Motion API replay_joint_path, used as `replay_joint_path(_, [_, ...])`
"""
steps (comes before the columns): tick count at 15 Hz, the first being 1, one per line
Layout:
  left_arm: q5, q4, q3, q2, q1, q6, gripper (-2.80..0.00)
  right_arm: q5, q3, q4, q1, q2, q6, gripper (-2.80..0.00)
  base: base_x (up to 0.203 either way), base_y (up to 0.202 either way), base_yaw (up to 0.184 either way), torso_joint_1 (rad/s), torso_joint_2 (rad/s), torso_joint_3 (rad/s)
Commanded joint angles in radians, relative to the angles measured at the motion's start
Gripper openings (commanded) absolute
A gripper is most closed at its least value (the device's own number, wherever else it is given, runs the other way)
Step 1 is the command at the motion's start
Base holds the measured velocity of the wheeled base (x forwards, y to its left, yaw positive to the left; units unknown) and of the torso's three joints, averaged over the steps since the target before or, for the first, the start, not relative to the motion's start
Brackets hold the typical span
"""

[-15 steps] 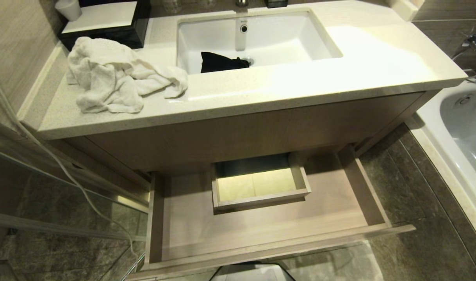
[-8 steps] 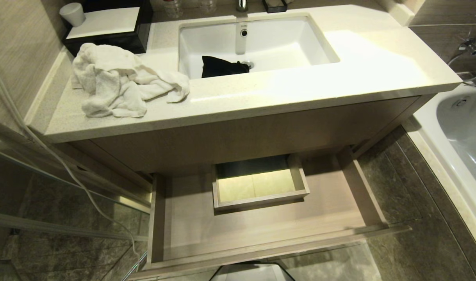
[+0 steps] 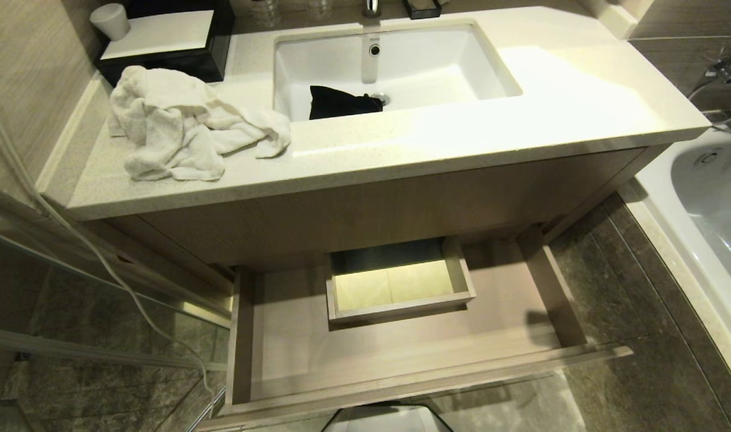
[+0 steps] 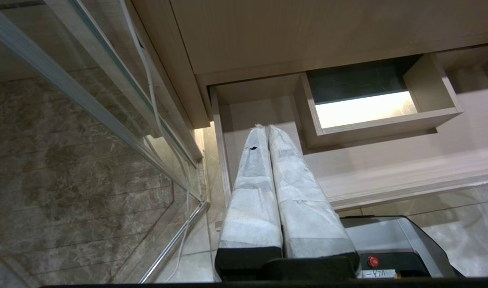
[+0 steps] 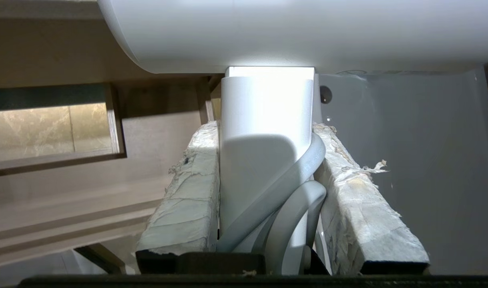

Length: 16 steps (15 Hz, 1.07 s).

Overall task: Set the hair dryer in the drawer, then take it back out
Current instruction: Place it on the countertop

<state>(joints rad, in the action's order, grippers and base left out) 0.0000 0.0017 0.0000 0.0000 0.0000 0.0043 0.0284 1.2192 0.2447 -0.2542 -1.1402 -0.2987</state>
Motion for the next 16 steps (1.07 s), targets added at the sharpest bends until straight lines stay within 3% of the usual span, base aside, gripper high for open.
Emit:
replay_joint_path(1, [0.000,0.000,0.002,0.000,0.000,0.000,-2.80,-0.001,0.099,-0.008,0.008,-0.163,-0.003,-2.80,0.000,0.000,0.000,0.000,0.00,0.000])
replay_joint_path(10, [0.000,0.000,0.002,0.000,0.000,0.000,-2.80,-0.015,0.491,-0.073,0.036,-0.619,-0.003,-2.80,0.000,0.000,0.000,0.000,0.00,0.000])
replay_joint_path(13, [0.000,0.000,0.002,0.000,0.000,0.000,-2.80,-0.036,0.703,-0.109,0.075,-0.799,-0.003,-2.80,0.000,0.000,0.000,0.000,0.00,0.000])
replay_joint_path(16, [0.000,0.000,0.001,-0.001,0.000,0.000,-2.80,-0.151,0.728,-0.236,0.099,-0.889,-0.030,-2.80,0.000,0.000,0.000,0.000,0.00,0.000])
